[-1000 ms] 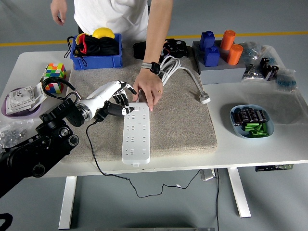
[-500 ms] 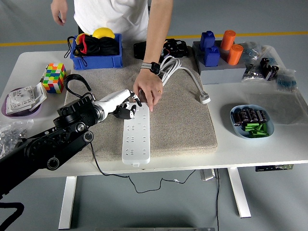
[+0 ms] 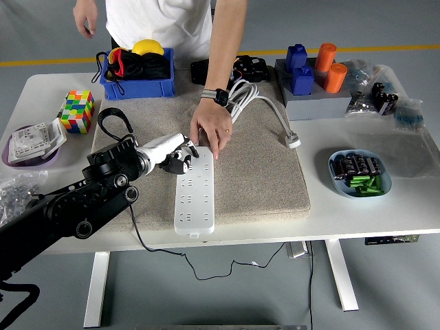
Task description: Pull the plug out,throw it away,press the button
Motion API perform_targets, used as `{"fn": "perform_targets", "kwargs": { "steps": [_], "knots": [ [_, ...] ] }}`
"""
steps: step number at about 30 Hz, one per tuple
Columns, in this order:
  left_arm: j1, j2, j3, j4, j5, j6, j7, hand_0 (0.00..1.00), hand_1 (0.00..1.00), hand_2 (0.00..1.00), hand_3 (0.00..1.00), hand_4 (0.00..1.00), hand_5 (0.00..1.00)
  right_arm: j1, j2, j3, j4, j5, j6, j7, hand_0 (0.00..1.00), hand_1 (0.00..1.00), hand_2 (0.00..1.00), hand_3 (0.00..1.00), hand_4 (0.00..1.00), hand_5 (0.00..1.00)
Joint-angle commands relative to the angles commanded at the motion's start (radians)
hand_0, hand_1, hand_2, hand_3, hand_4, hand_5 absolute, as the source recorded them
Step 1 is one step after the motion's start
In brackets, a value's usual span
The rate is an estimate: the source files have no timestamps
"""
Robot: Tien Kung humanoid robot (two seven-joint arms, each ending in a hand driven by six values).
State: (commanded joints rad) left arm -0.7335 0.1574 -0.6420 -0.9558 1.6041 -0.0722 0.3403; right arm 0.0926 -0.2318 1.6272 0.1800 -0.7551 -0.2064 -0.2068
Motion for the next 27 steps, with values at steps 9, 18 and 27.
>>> {"fn": "perform_targets", "kwargs": {
  "steps": [9, 18, 27],
  "knots": [
    [-0.011, -0.005, 0.015, 0.019, 0.0, 0.002, -0.002, 0.032, 0.028, 0.041, 0.644, 0.196, 0.002, -0.001, 0.0, 0.003, 0.0, 0.0, -0.001, 0.001, 0.745, 0.679, 0.644, 0.612, 0.66, 0.475],
    [-0.007, -0.006, 0.019, 0.021, -0.005, 0.004, -0.006, 0.032, 0.027, 0.041, 0.643, 0.192, 0.002, -0.004, 0.005, 0.009, 0.0, -0.001, 0.001, 0.002, 0.745, 0.68, 0.644, 0.612, 0.66, 0.475],
    [0.014, 0.024, -0.108, -0.072, 0.024, 0.011, -0.015, 0.031, 0.027, 0.041, 0.639, 0.186, 0.002, -0.004, 0.005, 0.011, 0.0, 0.0, 0.002, 0.005, 0.745, 0.68, 0.643, 0.612, 0.659, 0.476]
  ]
}}
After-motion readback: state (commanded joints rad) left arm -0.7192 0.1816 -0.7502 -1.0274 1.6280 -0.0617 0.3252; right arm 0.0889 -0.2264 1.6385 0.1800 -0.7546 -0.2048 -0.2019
